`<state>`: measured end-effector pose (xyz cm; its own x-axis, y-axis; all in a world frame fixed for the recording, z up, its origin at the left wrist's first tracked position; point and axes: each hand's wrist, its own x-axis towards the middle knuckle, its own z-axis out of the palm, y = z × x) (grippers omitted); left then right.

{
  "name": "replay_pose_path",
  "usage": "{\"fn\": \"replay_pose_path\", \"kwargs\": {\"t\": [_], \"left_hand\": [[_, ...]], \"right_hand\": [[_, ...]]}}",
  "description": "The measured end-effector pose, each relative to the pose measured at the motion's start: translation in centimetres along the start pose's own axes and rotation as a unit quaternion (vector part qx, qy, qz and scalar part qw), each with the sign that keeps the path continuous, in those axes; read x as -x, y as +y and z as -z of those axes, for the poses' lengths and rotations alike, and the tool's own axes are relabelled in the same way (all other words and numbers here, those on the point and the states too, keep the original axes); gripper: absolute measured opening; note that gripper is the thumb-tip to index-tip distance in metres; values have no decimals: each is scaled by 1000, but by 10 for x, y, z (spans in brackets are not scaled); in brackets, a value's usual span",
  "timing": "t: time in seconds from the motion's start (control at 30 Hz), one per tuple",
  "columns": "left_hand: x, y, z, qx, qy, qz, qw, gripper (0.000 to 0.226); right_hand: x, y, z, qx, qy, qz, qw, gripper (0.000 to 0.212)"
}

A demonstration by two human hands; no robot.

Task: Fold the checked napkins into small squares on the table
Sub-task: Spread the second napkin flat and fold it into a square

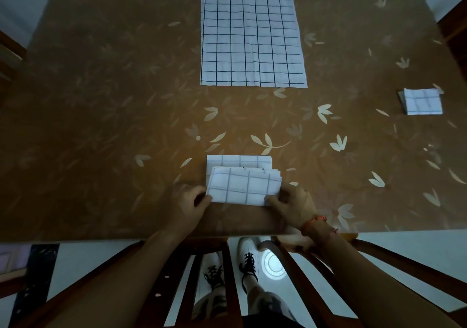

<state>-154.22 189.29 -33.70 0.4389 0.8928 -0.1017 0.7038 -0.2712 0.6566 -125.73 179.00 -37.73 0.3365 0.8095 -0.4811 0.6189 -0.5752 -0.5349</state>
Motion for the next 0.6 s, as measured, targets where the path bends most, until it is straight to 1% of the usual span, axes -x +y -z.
{"fn": "replay_pose_path", "kwargs": {"t": [0.03,0.1,0.2,0.3,0.4,0.47,0.53,0.57,0.6], "left_hand": [[-1,1,-1,9,1,6,1000,21],[-4,1,-2,31,11,28,999,14],[-10,-1,-3,31,16,63,997,13],[-15,2,-4,24,16,84,996,13],[-20,3,-5,15,19,92,995,13],[-22,2,-6,22,16,104,994,9],[-21,0,-7,29,14,105,994,13],[-21,-1,-7,18,18,88,996,16],[-21,-3,-6,-16,28,50,998,18]], "right_hand": [[7,-31,14,10,35,39,999,22],[15,-56,29,1,52,51,997,23],[9,-51,25,-21,62,8,998,20],[-2,-64,30,-22,65,-13,998,25],[-10,-69,29,-16,57,-32,998,25],[-15,-69,28,-11,59,-41,997,27],[-19,-70,27,-7,59,-53,997,31],[-22,-69,26,-10,57,-56,997,33],[-23,-69,25,-5,52,-58,997,34]]}}
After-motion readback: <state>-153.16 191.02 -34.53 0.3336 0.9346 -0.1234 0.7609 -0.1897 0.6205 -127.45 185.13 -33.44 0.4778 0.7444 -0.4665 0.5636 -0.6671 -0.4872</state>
